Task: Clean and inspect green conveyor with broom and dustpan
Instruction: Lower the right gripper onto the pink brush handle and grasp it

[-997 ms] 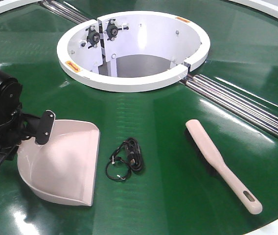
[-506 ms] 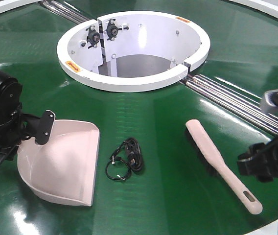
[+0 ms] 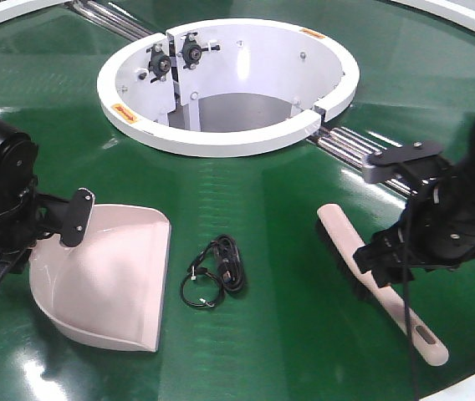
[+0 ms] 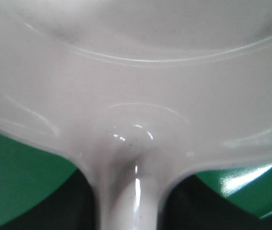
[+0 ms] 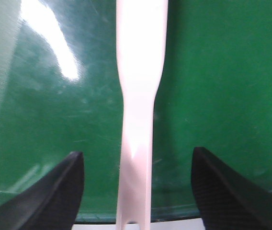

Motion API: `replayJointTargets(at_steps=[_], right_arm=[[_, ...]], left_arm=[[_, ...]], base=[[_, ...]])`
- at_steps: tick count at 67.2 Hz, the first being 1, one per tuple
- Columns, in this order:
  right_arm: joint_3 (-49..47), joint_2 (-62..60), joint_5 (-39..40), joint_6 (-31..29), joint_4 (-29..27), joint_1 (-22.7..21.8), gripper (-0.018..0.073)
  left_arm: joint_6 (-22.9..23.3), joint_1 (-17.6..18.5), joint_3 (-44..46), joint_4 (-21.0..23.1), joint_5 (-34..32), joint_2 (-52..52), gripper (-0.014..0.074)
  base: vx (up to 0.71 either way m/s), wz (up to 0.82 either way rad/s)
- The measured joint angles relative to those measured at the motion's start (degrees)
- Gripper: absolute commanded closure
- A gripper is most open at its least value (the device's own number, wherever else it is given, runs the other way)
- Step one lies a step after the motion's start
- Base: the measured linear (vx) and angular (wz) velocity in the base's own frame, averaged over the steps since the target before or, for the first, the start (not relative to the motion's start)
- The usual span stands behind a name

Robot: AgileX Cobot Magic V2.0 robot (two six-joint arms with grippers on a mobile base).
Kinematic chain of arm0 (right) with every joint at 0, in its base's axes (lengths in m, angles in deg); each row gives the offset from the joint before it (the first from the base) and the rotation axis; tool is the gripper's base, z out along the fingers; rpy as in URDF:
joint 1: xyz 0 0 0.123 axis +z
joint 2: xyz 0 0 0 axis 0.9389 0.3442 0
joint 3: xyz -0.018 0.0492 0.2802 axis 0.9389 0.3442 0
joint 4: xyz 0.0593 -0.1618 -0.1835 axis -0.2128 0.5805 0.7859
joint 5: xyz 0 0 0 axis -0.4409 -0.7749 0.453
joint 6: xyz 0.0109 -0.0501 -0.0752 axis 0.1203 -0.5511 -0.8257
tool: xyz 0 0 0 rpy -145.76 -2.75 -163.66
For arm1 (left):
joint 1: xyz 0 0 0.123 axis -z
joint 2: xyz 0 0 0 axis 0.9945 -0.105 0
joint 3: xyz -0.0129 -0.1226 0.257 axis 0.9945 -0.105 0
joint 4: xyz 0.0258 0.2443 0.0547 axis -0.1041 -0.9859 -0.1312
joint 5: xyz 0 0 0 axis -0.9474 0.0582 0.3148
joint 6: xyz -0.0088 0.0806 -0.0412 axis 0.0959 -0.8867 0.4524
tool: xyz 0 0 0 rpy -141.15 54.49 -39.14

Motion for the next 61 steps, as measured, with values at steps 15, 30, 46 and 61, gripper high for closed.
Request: replayJointTargets(at_steps=[15, 30, 46, 61], right_arm=[[-0.8, 5.8, -1.8, 0.1, 0.7, 0.0, 0.0042], [-1.1, 8.2, -1.2, 0.3, 1.0, 0.0, 0.0034], [-1.1, 11.5, -0.5, 0.3, 1.1, 0.0, 0.0034], [-1.1, 14.1, -0.2, 0.3, 1.1, 0.0, 0.0034]], left_arm=[[0.0, 0.0, 0.0, 0.0, 0.0, 0.0, 0.0603], [0.0, 0.0, 0.0, 0.0, 0.0, 0.0, 0.0603], [0.0, 0.0, 0.0, 0.0, 0.0, 0.0, 0.0603], [0.0, 0.0, 0.0, 0.0, 0.0, 0.0, 0.0603]], base=[[0.00, 0.00], [0.00, 0.00], [0.00, 0.00], [0.00, 0.00]])
